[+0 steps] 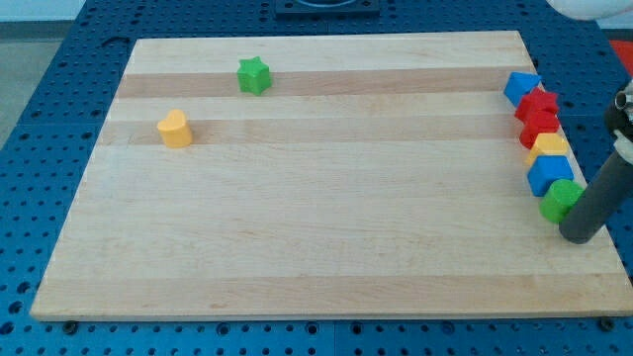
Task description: Move your arm towards the center left
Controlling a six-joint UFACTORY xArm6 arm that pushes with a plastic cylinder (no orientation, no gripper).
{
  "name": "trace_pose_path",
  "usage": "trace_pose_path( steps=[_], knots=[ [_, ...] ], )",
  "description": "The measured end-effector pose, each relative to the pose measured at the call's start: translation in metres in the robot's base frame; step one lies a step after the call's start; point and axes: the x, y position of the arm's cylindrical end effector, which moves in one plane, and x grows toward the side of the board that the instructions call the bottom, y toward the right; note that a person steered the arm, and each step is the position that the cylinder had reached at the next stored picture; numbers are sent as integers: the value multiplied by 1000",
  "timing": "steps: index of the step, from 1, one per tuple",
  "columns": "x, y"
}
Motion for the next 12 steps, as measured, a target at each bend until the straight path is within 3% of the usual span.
trace_pose_path(
  steps=[1,2,8,12],
  knots=[
    [45,0],
    [51,0],
    [31,-38],
    [32,-139]
  ],
)
